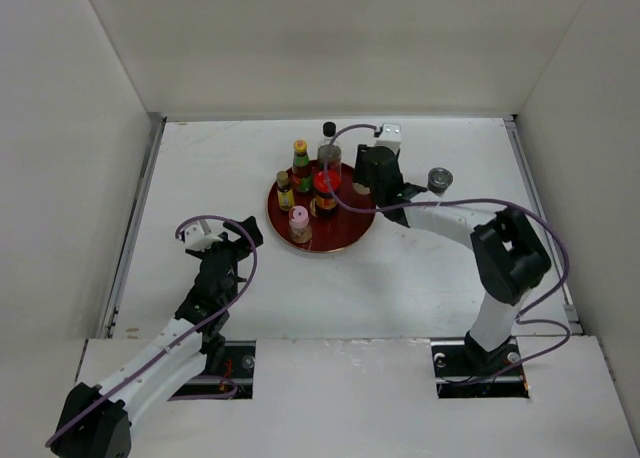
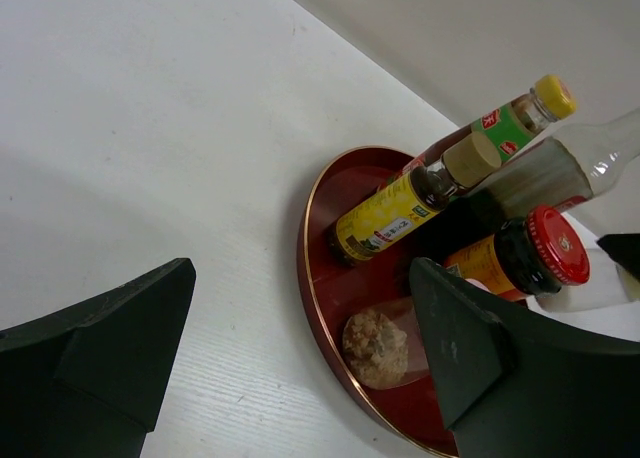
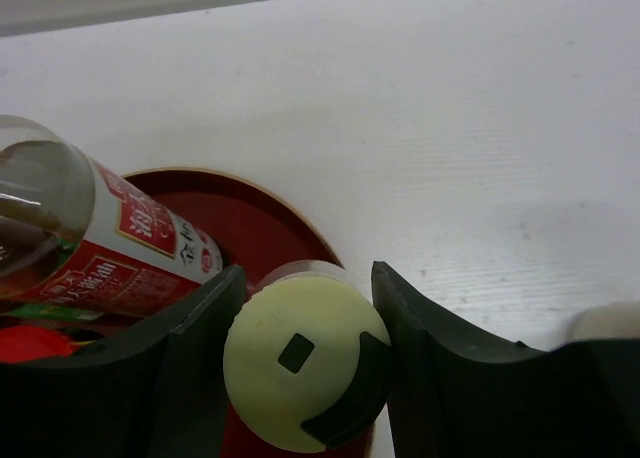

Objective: Organize the condiment bottles

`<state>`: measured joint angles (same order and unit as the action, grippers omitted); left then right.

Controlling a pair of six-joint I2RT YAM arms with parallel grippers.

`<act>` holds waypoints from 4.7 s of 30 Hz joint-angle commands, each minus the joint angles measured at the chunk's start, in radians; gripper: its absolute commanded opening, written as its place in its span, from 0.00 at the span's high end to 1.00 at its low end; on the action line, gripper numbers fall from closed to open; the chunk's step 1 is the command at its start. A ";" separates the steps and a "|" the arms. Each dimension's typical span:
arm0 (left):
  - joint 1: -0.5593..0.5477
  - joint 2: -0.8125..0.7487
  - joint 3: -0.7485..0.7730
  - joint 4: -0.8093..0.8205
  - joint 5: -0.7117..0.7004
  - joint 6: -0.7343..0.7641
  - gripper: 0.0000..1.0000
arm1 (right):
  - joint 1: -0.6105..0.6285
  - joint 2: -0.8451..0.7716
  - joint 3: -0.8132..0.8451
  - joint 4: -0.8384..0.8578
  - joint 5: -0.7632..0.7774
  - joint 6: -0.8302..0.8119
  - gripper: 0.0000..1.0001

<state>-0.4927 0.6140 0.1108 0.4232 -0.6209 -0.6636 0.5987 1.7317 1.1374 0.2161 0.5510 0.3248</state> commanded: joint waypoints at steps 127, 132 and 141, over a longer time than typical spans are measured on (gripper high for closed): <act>0.055 0.039 0.194 -0.264 0.009 -0.059 0.00 | 0.105 -0.486 -0.610 0.129 0.164 0.247 0.00; 0.047 0.067 0.184 -0.225 0.009 -0.062 0.00 | 0.098 -0.480 -0.596 0.121 0.168 0.243 0.00; 0.049 0.116 0.167 -0.189 0.004 -0.062 0.00 | 0.068 -0.488 -0.604 0.129 0.168 0.229 0.00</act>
<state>-0.4400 0.7231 0.2897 0.1658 -0.6189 -0.7185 0.6781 1.2583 0.5159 0.3183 0.7181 0.5537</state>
